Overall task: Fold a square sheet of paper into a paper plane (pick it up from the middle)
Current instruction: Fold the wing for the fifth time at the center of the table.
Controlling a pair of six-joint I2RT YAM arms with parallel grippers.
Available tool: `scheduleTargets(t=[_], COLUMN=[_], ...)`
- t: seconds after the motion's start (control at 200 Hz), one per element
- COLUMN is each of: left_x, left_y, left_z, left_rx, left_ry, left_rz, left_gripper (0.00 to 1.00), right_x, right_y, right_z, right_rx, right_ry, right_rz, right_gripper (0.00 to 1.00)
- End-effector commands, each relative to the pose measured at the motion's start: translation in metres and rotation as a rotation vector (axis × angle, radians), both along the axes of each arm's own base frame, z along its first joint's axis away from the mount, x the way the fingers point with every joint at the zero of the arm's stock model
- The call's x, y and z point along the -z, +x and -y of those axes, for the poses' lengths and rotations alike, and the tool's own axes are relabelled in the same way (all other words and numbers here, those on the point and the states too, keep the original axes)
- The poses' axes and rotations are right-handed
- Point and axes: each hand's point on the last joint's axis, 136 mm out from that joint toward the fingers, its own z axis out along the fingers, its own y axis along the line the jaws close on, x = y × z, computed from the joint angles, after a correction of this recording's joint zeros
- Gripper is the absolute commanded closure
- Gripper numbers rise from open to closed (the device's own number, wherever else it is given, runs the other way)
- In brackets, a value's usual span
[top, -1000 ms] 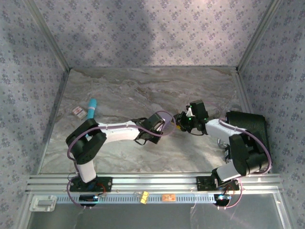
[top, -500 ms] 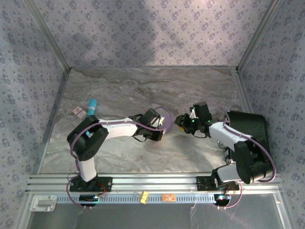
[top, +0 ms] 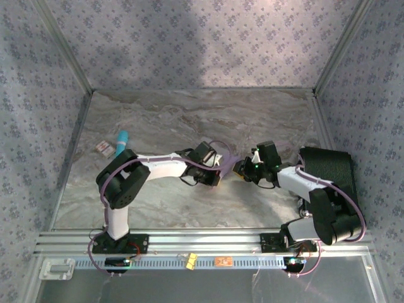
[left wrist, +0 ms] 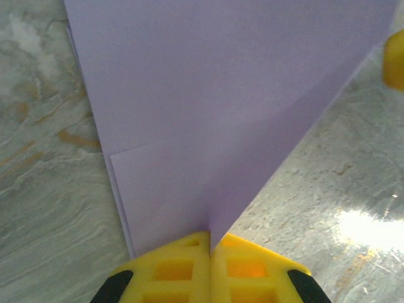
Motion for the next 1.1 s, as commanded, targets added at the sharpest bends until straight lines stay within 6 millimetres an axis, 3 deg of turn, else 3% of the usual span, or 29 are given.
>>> scheduleTargets(t=[0.0,0.18,0.615,1.094], left_x=[-0.002,-0.003,-0.005,0.005], left_y=[-0.001,-0.004,-0.002,0.001], left_z=[0.007,0.016,0.029,0.034], left_rx=[0.008,0.013,-0.055,-0.114], left_ry=[-0.029,-0.064,-0.17,-0.26], left_rz=[-0.065,-0.151,-0.284,-0.339], left_gripper=[1.0,1.0,1.0,1.0], right_x=[-0.005,-0.004,-0.007,0.003], right_y=[-0.002,-0.001,0.017,0.023], right_z=[-0.005,-0.007,-0.021,-0.005], right_rx=[-0.022,-0.028,-0.025,0.048], right_ry=[0.035,0.05,0.111,0.059], right_rz=[0.038,0.057,0.104,0.127], right_gripper=[0.85,0.92,0.93,0.96])
